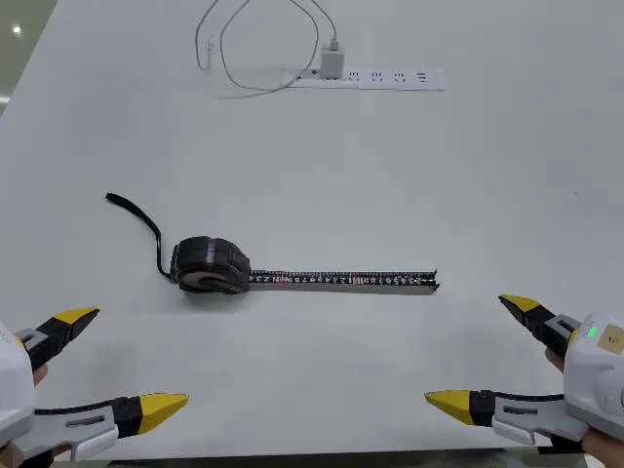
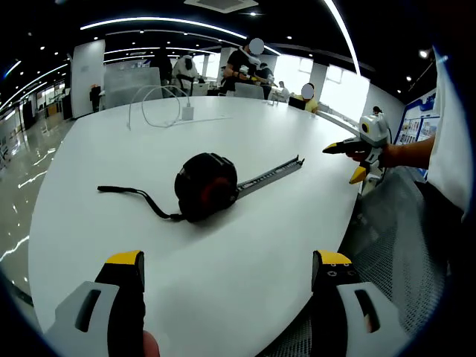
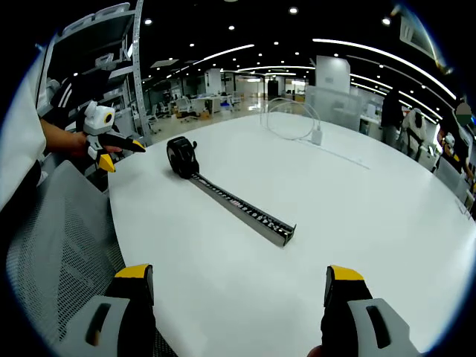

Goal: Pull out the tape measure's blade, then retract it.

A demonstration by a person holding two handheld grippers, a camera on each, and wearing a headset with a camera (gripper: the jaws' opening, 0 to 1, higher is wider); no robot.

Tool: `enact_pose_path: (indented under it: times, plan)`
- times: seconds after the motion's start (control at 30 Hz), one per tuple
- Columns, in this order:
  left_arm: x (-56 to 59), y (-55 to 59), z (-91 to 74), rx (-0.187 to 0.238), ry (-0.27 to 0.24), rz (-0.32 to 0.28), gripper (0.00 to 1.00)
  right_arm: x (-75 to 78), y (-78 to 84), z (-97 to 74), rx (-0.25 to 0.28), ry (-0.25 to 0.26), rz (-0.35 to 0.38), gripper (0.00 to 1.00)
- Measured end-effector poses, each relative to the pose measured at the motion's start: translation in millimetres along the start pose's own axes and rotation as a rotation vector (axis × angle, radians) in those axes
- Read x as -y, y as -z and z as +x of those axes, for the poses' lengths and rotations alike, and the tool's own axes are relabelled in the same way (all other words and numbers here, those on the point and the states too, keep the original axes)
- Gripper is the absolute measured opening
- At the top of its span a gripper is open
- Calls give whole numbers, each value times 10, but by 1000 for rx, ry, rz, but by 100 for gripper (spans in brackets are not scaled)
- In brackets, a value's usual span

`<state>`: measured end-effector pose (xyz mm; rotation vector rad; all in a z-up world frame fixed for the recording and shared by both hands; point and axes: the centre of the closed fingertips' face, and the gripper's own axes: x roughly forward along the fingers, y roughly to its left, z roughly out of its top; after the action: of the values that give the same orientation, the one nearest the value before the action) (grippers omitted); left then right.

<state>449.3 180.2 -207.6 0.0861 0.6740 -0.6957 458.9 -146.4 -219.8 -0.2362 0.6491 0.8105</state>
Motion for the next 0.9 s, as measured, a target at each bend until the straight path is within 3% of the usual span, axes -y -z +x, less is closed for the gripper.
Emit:
enact_pose_path:
  times: [0.9]
  plan:
    - [19, -19, -2, 4, 4, 5, 91, -5, -8, -17, 1, 0, -4, 95]
